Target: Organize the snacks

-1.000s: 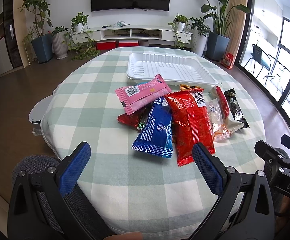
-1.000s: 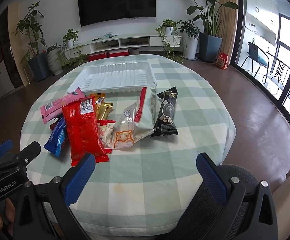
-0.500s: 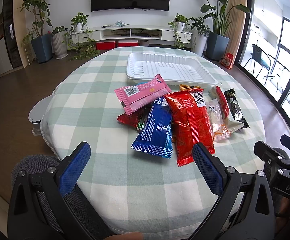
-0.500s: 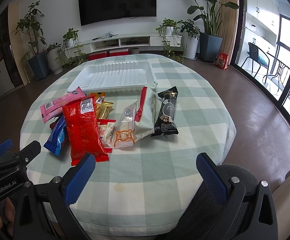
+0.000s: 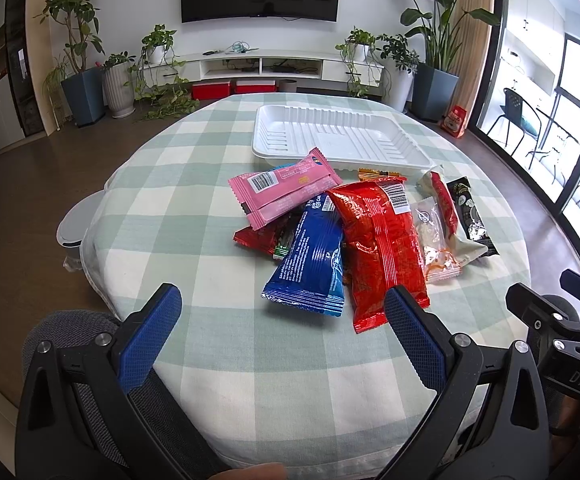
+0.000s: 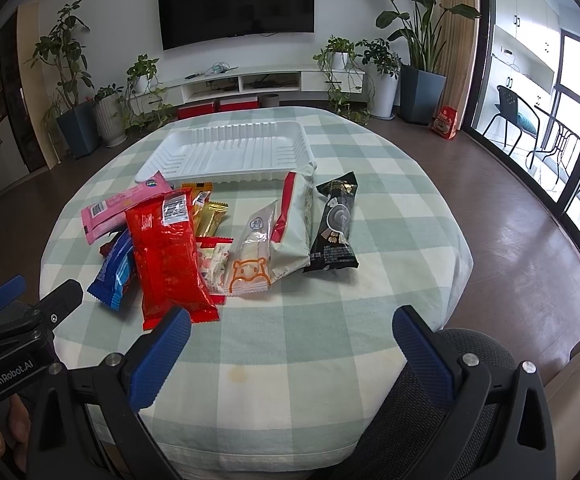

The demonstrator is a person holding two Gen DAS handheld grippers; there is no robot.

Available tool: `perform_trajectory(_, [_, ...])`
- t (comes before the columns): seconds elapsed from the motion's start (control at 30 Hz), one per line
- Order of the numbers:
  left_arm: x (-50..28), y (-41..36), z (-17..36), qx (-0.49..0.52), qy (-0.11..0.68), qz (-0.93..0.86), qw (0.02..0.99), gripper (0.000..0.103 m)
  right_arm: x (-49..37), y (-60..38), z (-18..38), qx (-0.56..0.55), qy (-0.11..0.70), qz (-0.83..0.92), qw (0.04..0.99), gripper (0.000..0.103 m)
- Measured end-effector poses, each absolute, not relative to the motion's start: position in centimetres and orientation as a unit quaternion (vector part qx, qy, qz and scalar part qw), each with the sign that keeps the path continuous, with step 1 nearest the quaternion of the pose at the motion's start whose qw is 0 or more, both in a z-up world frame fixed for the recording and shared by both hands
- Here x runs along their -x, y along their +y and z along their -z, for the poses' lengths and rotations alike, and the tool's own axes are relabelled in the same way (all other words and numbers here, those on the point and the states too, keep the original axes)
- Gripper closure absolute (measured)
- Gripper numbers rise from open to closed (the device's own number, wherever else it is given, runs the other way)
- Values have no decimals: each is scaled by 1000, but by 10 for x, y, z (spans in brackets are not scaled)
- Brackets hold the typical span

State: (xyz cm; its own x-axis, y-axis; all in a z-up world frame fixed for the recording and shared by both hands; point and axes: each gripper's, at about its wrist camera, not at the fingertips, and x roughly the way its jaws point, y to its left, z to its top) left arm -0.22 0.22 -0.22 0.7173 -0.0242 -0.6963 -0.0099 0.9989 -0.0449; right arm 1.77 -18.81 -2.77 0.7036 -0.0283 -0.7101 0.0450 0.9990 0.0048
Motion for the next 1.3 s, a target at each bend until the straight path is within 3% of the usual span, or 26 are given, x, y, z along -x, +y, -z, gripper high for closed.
perform_trajectory(0.63, [5, 1, 5, 19, 367, 2, 930, 0, -16, -186, 35, -10, 391, 16, 920, 0])
perform_trajectory(0.83, [-1, 27, 9, 113, 340, 68, 931, 0, -20, -192, 41, -30, 406, -20, 913, 0])
perform_trajectory(0.93, [1, 24, 6, 66, 297, 76, 950, 0, -21, -201, 40, -63, 406, -61, 910, 0])
perform_trajectory(1.07, [-19, 29, 10, 57, 378, 47, 923, 0, -28, -220, 41, -148, 418, -130, 887, 0])
perform_trajectory(1.3, [-43, 51, -11, 43, 353, 51, 933, 0, -47, -243, 67, -319, 468, -227, 792, 7])
